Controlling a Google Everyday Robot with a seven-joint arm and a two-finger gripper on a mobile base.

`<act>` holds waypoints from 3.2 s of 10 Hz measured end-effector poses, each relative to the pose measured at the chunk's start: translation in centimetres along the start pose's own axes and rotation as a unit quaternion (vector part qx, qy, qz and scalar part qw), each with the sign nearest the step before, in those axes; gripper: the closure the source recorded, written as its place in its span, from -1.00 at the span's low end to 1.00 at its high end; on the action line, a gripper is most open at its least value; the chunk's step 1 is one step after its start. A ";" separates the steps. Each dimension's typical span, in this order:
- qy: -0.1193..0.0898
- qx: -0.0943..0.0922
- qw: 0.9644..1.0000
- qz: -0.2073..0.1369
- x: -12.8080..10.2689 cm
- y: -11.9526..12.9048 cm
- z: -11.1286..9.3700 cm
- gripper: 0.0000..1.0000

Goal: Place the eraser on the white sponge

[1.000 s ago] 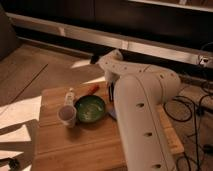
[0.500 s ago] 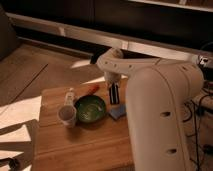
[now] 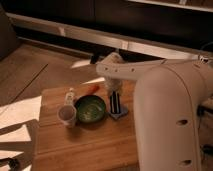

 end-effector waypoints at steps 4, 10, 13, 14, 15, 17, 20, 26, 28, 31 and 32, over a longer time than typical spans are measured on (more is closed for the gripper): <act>0.015 0.000 0.999 0.036 0.4 -1.7 2.8 1.00; 0.041 -0.029 0.999 0.015 -0.1 0.2 6.2 0.88; 0.041 -0.029 0.999 0.015 -0.1 0.2 6.2 0.88; 0.041 -0.029 0.999 0.015 -0.1 0.2 6.2 0.88; 0.041 -0.029 0.999 0.015 -0.1 0.2 6.2 0.88; 0.041 -0.029 0.999 0.015 -0.1 0.2 6.3 0.88; 0.041 -0.029 0.999 0.015 -0.1 0.2 6.3 0.98; 0.041 -0.029 0.999 0.015 -0.1 0.2 6.3 -0.16; 0.041 -0.029 0.999 0.015 -0.1 0.1 6.3 -0.48; 0.041 -0.029 0.999 0.015 -0.1 0.2 6.3 -0.60; 0.041 -0.029 0.999 0.015 -0.1 0.2 6.3 -0.60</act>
